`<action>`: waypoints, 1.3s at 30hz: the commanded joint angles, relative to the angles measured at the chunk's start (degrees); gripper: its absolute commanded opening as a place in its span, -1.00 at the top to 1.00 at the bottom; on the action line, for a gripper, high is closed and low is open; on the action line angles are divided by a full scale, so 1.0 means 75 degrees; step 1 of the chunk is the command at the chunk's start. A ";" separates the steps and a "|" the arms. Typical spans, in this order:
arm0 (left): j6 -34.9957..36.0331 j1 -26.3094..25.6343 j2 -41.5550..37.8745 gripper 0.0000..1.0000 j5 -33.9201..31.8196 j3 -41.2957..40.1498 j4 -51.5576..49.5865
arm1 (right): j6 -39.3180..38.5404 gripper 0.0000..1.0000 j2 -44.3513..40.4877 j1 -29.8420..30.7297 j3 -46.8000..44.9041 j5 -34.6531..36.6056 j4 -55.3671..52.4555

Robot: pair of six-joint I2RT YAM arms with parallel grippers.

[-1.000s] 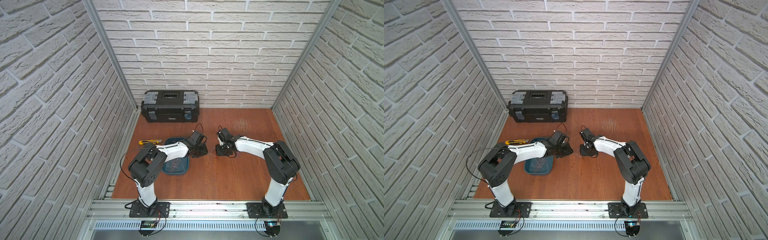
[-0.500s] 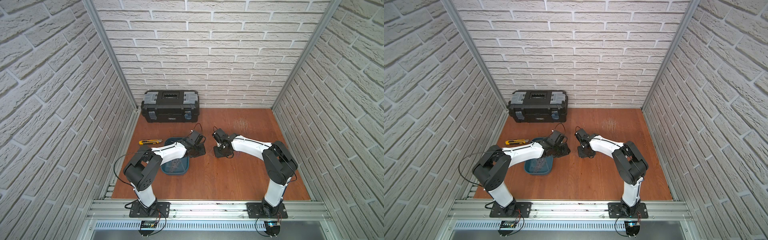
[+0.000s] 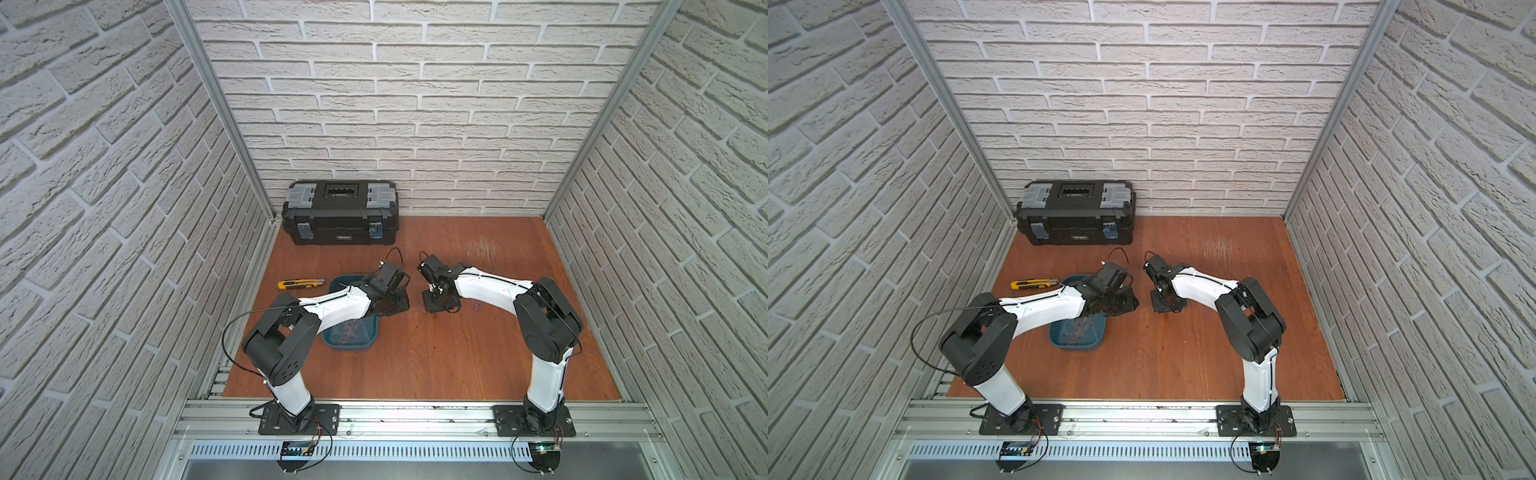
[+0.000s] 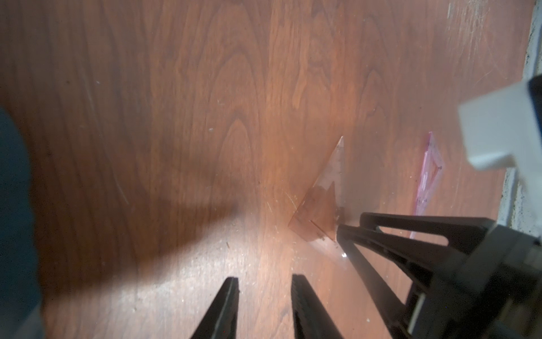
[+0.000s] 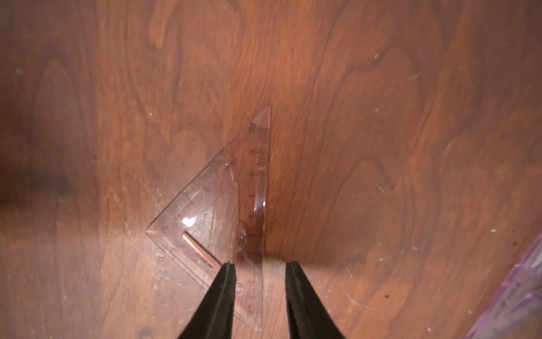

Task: Put the scattered rulers into the storage box
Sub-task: Pick up the ruler from the center of the board.

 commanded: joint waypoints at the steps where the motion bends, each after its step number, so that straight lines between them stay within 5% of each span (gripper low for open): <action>1: 0.0134 0.0037 -0.0141 0.28 -0.0076 -0.0111 0.0038 | -0.0035 0.34 0.0089 0.0072 0.0180 0.0180 -0.0126; 39: 0.0146 0.0105 -0.0346 0.29 -0.0109 -0.0269 -0.0007 | 0.0029 0.37 0.0689 0.0107 0.0685 0.0221 -0.0142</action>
